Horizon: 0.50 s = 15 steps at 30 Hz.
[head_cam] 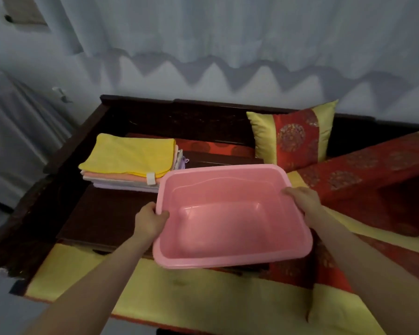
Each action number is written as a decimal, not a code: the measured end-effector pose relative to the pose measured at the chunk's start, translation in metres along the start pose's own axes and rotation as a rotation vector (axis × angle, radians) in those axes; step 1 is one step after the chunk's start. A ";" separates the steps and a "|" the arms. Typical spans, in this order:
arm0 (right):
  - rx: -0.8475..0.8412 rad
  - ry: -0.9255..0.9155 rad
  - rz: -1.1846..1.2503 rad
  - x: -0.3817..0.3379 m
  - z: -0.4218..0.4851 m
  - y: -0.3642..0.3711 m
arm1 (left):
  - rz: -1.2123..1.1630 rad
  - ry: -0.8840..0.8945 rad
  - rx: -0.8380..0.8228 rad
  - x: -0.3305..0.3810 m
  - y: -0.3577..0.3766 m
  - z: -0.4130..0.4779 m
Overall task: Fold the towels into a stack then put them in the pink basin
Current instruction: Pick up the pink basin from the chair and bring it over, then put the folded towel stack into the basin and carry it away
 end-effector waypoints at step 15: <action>0.237 -0.048 -0.138 0.008 0.000 0.018 | -0.036 0.197 -0.196 0.009 0.001 0.080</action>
Point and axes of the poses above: each hand's wrist, its own z-axis towards the middle knuckle, its own y-axis out of the palm, x = y × z, the point moved 2 cm from there along z, towards the middle knuckle, and after that the axes turned 2 degrees about x, right-handed, at the moved point
